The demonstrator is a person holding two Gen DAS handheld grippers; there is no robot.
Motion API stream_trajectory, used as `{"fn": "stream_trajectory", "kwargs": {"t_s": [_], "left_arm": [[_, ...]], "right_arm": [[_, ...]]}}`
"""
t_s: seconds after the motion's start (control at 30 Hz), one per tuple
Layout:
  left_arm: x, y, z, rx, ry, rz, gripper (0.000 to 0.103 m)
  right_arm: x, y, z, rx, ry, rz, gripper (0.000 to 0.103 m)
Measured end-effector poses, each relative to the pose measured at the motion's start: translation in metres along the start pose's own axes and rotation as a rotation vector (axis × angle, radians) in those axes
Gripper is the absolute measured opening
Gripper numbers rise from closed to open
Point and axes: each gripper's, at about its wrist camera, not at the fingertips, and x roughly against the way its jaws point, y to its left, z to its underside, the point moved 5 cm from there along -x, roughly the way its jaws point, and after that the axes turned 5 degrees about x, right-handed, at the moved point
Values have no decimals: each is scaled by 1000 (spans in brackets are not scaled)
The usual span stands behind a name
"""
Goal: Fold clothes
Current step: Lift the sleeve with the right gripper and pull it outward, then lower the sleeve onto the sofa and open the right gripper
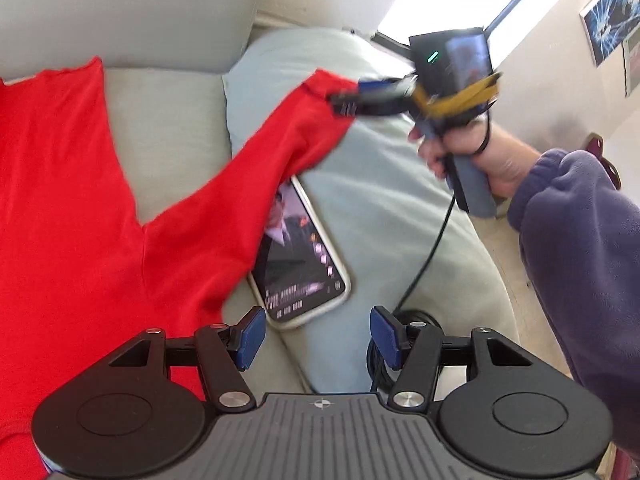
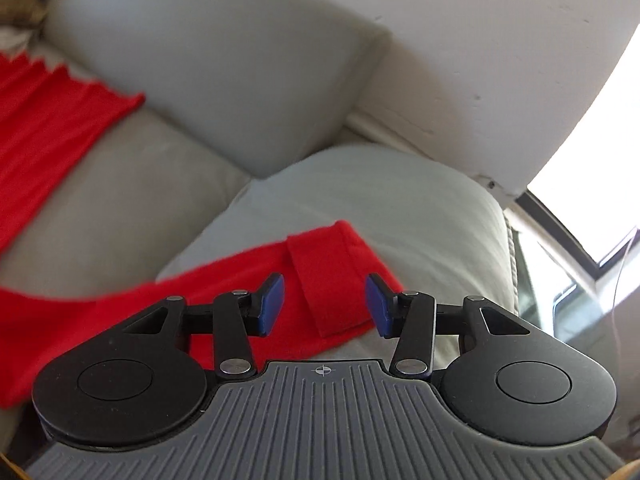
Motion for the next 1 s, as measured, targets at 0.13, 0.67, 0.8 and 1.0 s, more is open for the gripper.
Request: {"fn": "stream_trajectory", "kwargs": {"t_s": [0.13, 0.67, 0.8, 1.0], "left_arm": [[-10, 10, -6, 121, -30, -14, 58], [18, 22, -17, 86, -54, -19, 58], [16, 25, -15, 82, -33, -8, 58], [-9, 29, -6, 100, 47, 27, 58]], "right_arm": [[-21, -4, 2, 30, 50, -4, 40], [114, -146, -24, -811, -335, 283, 6], [132, -149, -42, -782, -277, 322, 6], [57, -132, -40, -696, -79, 345, 6]]}}
